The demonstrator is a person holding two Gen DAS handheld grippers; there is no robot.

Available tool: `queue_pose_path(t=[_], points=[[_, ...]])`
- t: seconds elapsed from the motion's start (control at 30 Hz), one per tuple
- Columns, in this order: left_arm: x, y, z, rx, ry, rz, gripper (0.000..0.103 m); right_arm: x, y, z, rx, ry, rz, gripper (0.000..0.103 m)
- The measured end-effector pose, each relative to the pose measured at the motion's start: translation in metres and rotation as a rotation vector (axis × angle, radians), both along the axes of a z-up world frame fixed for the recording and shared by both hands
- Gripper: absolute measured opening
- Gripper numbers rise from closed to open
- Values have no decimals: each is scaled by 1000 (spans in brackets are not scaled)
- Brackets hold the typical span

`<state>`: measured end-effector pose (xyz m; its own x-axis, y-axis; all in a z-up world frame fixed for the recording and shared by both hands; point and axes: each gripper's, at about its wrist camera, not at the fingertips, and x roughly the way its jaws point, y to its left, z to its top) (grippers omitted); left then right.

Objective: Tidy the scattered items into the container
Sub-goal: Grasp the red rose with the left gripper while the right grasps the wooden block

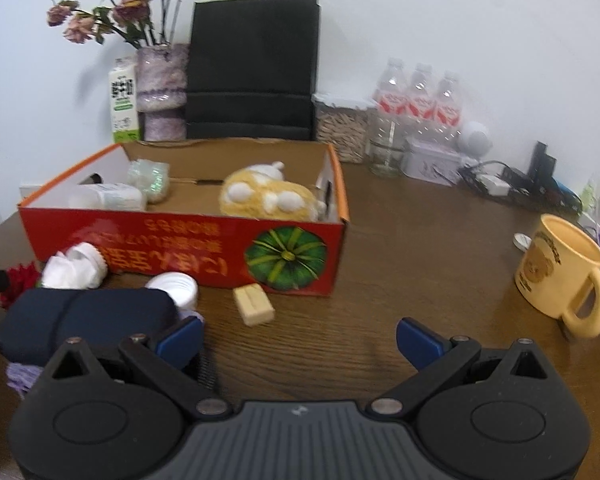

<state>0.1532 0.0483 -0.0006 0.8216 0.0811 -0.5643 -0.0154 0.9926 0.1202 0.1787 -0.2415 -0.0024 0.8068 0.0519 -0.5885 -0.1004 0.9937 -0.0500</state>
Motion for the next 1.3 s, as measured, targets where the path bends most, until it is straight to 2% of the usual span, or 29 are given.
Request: queue_pose_path(t=[0.33, 0.5, 0.8, 0.93, 1.07, 1.13, 1.3], points=[[16, -2, -13, -35, 48, -30, 103, 11, -5, -10, -4, 25, -5, 103], [22, 7, -16, -80, 58, -15, 103, 14, -5, -10, -3, 26, -3, 103], [34, 14, -19, -78, 61, 20, 103, 29, 0, -11, -15, 15, 23, 103], [39, 12, -22, -78, 62, 16, 102, 39, 5, -12, -21, 12, 34, 99], [44, 13, -24, -103, 70, 7, 93, 49, 6, -14, 3, 25, 52, 96], [46, 13, -25, -113, 73, 6, 85, 53, 7, -14, 11, 28, 62, 91], [49, 14, -27, -129, 74, -3, 78, 60, 6, -17, 48, 44, 81, 80]])
